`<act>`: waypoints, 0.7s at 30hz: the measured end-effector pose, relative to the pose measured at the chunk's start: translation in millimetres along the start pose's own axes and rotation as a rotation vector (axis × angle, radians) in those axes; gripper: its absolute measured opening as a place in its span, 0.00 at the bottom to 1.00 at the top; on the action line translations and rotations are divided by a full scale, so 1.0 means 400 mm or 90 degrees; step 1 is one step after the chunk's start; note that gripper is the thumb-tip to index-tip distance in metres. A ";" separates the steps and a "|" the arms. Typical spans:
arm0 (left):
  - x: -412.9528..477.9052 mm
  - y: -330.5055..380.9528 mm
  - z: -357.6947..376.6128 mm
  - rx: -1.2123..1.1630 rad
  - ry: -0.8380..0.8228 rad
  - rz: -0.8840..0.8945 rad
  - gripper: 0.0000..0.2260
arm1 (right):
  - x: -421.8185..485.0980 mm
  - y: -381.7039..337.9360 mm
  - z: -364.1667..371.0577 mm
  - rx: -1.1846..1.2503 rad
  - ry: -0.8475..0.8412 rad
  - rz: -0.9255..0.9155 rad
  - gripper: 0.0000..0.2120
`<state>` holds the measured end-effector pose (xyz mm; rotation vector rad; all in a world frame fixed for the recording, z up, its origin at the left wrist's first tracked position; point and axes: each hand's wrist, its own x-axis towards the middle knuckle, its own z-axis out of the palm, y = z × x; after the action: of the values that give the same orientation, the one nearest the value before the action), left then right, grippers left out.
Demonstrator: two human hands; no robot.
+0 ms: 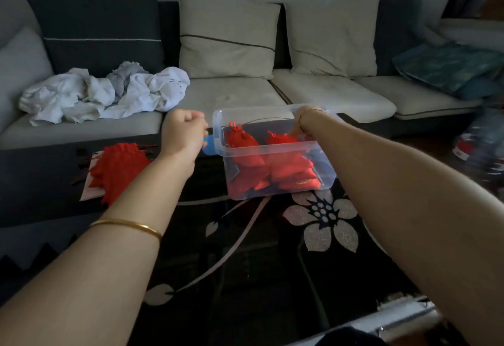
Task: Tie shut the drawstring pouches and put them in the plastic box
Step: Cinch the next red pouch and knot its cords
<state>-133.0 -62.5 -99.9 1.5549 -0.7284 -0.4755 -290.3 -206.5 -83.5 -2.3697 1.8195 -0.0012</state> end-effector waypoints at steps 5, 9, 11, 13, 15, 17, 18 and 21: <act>0.012 -0.080 -0.085 -0.016 0.108 -0.042 0.07 | -0.023 -0.025 -0.026 -0.003 0.091 -0.026 0.11; -0.019 -0.154 -0.152 -0.023 0.115 -0.088 0.08 | -0.113 -0.183 -0.062 0.166 0.231 -0.184 0.11; -0.033 -0.183 -0.185 -0.014 0.117 -0.103 0.09 | -0.179 -0.278 -0.045 0.256 0.175 -0.268 0.11; -0.035 -0.211 -0.224 -0.002 0.130 -0.118 0.10 | -0.234 -0.367 0.002 0.342 0.055 -0.325 0.11; -0.025 -0.247 -0.268 0.024 0.147 -0.139 0.09 | -0.256 -0.449 0.080 0.360 -0.042 -0.335 0.11; -0.021 -0.273 -0.302 0.040 0.171 -0.164 0.08 | -0.243 -0.507 0.184 0.282 -0.066 -0.339 0.13; -0.018 -0.286 -0.319 0.047 0.180 -0.176 0.09 | -0.240 -0.529 0.238 0.232 -0.070 -0.345 0.14; -0.005 -0.312 -0.349 0.060 0.184 -0.204 0.11 | -0.242 -0.560 0.377 0.149 -0.093 -0.361 0.19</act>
<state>-18.3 40.5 -205.8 1.7933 -0.2833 -0.4432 -86.3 -39.3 -196.1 -2.5395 0.9781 -0.0974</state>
